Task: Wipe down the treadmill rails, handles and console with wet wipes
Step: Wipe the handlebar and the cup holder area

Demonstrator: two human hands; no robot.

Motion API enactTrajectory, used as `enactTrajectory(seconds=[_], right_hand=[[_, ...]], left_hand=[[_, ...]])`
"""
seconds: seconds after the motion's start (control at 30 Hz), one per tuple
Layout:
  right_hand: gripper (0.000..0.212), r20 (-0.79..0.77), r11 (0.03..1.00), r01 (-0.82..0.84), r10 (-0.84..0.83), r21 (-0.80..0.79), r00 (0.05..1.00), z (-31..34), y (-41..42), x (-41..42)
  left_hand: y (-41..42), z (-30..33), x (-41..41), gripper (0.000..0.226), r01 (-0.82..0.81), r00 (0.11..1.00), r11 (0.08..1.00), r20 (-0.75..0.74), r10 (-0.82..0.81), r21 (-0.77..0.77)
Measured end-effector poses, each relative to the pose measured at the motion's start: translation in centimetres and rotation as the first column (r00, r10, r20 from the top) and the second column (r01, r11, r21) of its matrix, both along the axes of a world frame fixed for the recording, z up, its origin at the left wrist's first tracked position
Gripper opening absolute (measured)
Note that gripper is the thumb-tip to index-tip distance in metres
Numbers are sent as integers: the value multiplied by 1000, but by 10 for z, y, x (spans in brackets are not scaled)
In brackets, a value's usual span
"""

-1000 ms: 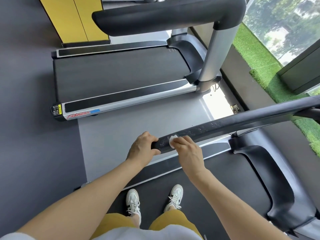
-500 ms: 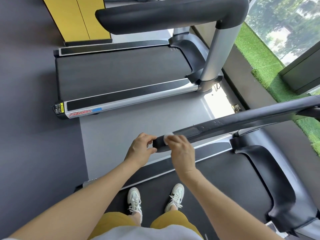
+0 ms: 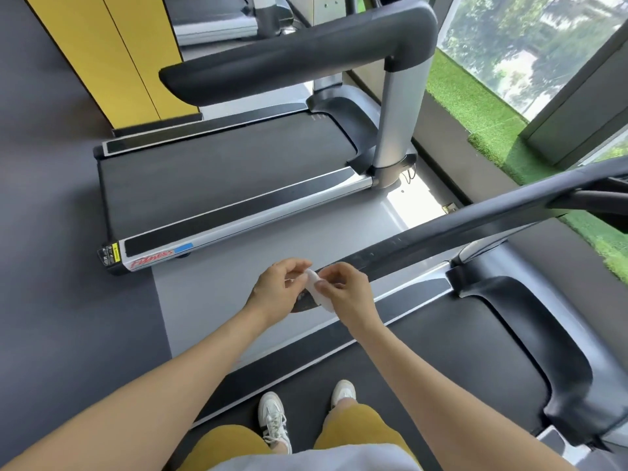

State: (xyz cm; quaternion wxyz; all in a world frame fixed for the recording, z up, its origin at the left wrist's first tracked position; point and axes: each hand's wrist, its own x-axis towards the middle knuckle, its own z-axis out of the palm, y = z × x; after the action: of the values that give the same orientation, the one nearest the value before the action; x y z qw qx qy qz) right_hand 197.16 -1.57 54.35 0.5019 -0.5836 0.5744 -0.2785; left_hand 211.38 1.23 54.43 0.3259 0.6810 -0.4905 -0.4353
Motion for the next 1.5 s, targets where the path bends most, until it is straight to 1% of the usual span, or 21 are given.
enactTrajectory(seconds=[0.07,0.1,0.13,0.2,0.23,0.3,0.37,0.4,0.47,0.53,0.57,0.6,0.67,0.73,0.8,0.87,1.03,1.13,1.2,1.33,1.5], right_hand=[[12,14,999,48,-48,7,999,5,-11,-10],[13,-3,999,50,-50,-20,999,8,-17,-19],[12,-43,997,32,-36,-74,998,10,-22,-27],[5,-199,966,-47,-4,-252,980,12,-31,-47],[9,-269,931,-98,0,-351,963,13,-34,-57],[26,-366,848,-211,22,-486,930,12,-37,-75],[39,-447,801,-275,11,-532,895,9,-42,-93],[41,-465,786,-269,-27,-557,885,7,-46,-103],[37,-448,764,-224,-94,-605,889,4,-61,-123],[34,-437,758,-202,-121,-620,891,2,-77,-138],[33,-452,760,-202,-134,-618,882,3,-86,-144],[34,-486,770,-206,-151,-603,861,3,-96,-150],[42,-588,811,-211,-192,-546,786,4,-113,-158],[49,-657,846,-207,-204,-491,726,-1,-124,-162],[54,-675,865,-222,-167,-450,718,-8,-125,-158],[57,-673,866,-246,-131,-435,728,-15,-119,-149],[64,-669,887,-247,-89,-390,738,-24,-95,-124],[65,-676,883,-268,-71,-384,733,-29,-76,-101],[64,-667,876,-281,-61,-392,743,-32,-59,-79],[62,-641,858,-304,-37,-413,767,-41,-25,-39],[57,-598,826,-342,8,-447,802,-49,22,12]], left_hand=[[-13,7,-14,12,9,1000,1000,-9,-9,12],[-22,11,-24,12,10,1000,1000,14,-10,8],[-30,14,-34,14,3,999,1000,40,-3,4],[-46,19,-57,18,-38,997,999,63,37,22],[-55,22,-69,20,-69,996,996,60,66,50],[-73,24,-94,22,-142,990,984,-6,144,112],[-90,25,-119,22,-179,972,967,-120,203,181],[-97,25,-130,22,-175,965,963,-160,210,205],[-110,25,-148,20,-145,960,963,-205,193,226],[-118,24,-161,18,-141,951,963,-239,196,228],[-120,23,-164,20,-150,953,965,-227,200,217],[-121,23,-164,23,-161,965,969,-175,194,188],[-118,24,-158,29,-194,980,975,-17,197,113],[-107,21,-143,27,-252,964,966,98,246,54],[-91,12,-122,20,-312,937,950,166,307,7],[-76,2,-102,12,-352,914,935,201,352,-37],[-40,-20,-55,10,-390,877,918,276,393,-66],[-19,-33,-34,10,-368,881,929,301,365,-48],[-6,-39,-23,16,-335,894,942,308,325,-22],[17,-41,-9,24,-267,934,964,246,257,6],[37,-39,9,26,-204,961,979,194,196,18]])
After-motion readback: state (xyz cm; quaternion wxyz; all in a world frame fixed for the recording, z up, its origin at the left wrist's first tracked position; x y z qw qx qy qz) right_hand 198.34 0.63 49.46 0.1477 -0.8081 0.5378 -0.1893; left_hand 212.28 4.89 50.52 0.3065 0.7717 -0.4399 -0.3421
